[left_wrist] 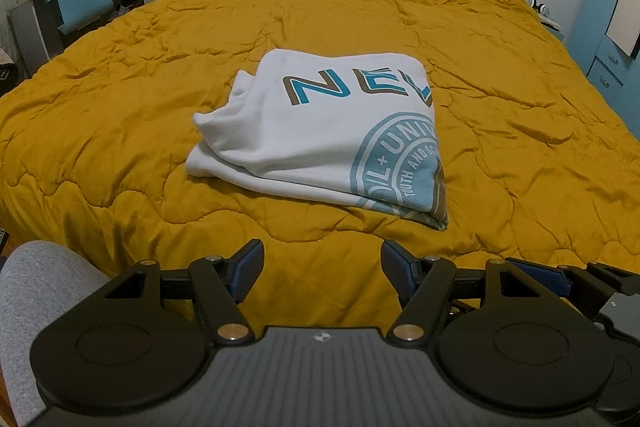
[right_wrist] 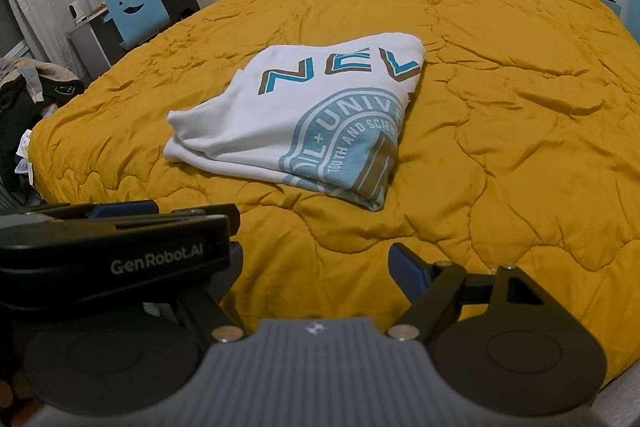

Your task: Fold small clothes

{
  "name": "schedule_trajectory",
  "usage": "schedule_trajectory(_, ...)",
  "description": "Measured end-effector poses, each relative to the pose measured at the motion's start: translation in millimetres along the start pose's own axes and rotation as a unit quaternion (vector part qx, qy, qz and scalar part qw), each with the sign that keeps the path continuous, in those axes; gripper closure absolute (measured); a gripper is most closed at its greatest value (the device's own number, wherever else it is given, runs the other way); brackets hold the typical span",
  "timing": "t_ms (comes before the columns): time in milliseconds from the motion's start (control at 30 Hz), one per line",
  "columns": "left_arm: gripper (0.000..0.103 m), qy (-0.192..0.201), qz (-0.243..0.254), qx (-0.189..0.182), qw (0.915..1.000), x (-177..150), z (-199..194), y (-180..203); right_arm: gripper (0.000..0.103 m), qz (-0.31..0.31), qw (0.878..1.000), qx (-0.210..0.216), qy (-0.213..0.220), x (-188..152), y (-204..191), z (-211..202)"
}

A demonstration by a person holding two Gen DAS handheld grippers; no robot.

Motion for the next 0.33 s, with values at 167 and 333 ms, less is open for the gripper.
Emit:
schedule_trajectory(167,0.024,0.000,0.000,0.001,1.0000,-0.2,-0.1,0.0,0.027,0.000,1.000,0.002,0.001,0.0,-0.4,0.2)
schedule_trajectory(333,0.025,0.000,0.000,0.002,1.0000,-0.2,0.0,0.0,0.027,0.000,1.000,0.002,0.001,-0.2,0.1,0.7)
Point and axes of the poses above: each gripper's, at about its wrist camera, not at the fingertips, and z roughly the way its jaws point, y to its right, x to its top, the point moved 10 cm from there along z, roughly the way its jaws point, and after that the axes turned 15 degrees about z, right-handed, at the moved point
